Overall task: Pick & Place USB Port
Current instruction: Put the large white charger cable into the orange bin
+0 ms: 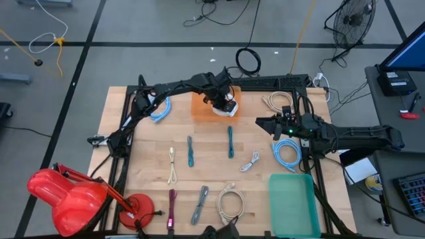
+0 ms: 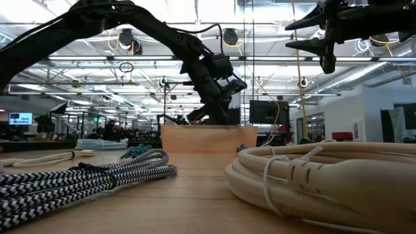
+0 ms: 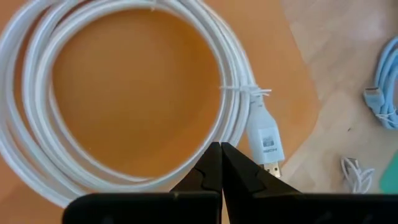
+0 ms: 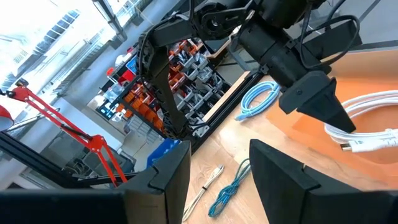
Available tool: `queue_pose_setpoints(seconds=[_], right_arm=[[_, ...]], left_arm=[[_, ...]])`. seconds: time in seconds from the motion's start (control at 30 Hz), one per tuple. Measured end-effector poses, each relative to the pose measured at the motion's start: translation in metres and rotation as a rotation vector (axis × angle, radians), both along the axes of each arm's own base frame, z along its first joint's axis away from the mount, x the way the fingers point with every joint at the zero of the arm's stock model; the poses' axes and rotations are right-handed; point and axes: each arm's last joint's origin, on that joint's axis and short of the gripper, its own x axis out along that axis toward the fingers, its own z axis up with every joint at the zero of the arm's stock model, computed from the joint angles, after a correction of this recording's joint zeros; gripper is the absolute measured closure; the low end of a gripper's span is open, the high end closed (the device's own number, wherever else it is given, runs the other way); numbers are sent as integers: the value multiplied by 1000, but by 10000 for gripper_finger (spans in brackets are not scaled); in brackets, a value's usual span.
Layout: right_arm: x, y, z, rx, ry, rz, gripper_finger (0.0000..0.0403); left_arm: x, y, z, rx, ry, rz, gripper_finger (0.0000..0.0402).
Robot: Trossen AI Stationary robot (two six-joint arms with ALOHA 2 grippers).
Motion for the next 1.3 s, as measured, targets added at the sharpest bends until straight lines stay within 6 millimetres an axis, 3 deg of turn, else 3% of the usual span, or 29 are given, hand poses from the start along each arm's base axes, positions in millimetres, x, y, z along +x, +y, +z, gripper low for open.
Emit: queue_pose_setpoints(seconds=[0.5,0.8,1.3], right_arm=[[0,0,0,0,0,0,248],[0,0,0,0,1,1,248],[0,0,0,7,-1,2,248]], left_arm=[[5,-11,-1,36,23,-32,402],[8,-15,-20,40,82,-57,402],[11,-14,-17,53,42,-48,402]])
